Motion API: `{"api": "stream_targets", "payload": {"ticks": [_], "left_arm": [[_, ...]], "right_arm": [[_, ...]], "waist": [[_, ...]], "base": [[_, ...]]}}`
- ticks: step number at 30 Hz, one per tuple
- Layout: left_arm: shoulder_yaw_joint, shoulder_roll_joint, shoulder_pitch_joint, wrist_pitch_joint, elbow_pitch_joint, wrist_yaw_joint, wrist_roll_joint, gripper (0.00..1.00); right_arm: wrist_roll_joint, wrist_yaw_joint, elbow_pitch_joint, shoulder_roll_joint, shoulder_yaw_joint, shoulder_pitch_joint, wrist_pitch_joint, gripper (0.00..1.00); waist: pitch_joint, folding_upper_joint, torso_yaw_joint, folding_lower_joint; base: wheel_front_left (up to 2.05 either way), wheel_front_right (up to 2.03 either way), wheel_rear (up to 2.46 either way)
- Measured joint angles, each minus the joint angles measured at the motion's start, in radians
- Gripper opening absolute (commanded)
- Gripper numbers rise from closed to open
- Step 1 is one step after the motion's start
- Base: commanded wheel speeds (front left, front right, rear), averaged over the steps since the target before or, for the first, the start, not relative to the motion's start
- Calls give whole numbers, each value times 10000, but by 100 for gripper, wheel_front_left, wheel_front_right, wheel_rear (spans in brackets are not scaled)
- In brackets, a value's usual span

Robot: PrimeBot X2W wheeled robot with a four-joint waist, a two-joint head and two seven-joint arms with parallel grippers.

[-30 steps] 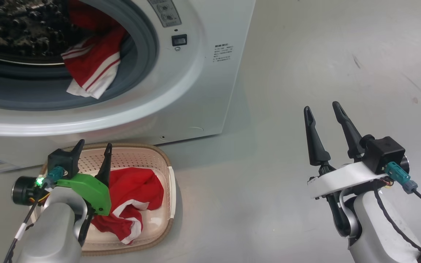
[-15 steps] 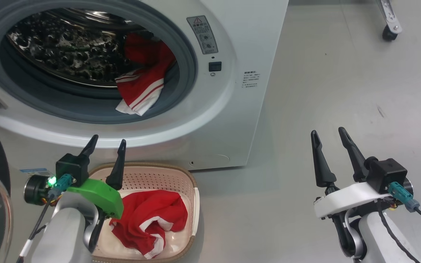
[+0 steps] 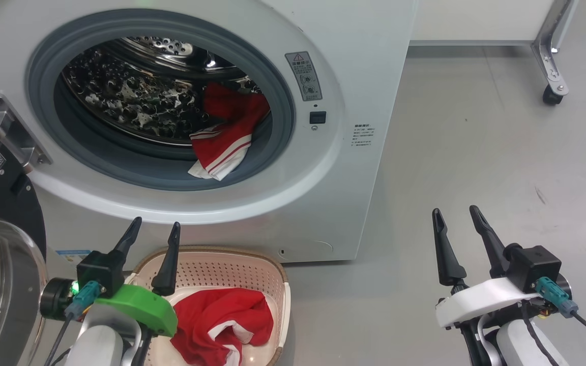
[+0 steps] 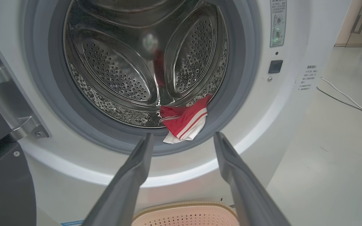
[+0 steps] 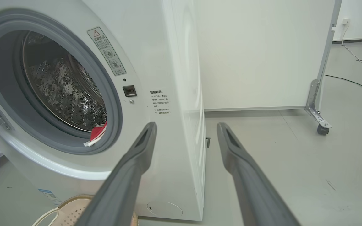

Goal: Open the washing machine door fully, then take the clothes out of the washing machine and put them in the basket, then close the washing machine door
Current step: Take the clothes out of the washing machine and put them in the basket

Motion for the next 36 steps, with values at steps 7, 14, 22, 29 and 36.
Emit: {"api": "stream_targets", "payload": {"ticks": [7, 14, 22, 29, 36], "left_arm": [[84, -4, 416, 0, -556, -2, -19, 100], [130, -13, 721, 0, -915, 0, -17, 100], [151, -38, 996, 0, -1235, 0, -13, 100], [178, -54, 1123, 0, -1461, 0, 42, 100], [247, -73, 1217, 0, -1622, 2, 73, 100]], "right_arm": [[0, 4, -107, 13, 128, 174, 0, 100], [0, 2, -192, 8, 150, 210, 2, 100], [0, -4, -339, -6, 161, 240, 4, 100], [0, -6, -447, -12, 163, 263, 19, 100], [0, -71, -527, -38, 163, 362, 52, 100]], "waist": [[-180, 0, 13, 0], [-229, 0, -56, 0], [-234, 0, -130, 0], [-198, 0, -169, 0], [-156, 0, -202, 0]], "base": [[0, 0, 0], [0, 0, 0], [0, 0, 0], [0, 0, 0], [0, 0, 0]]}}
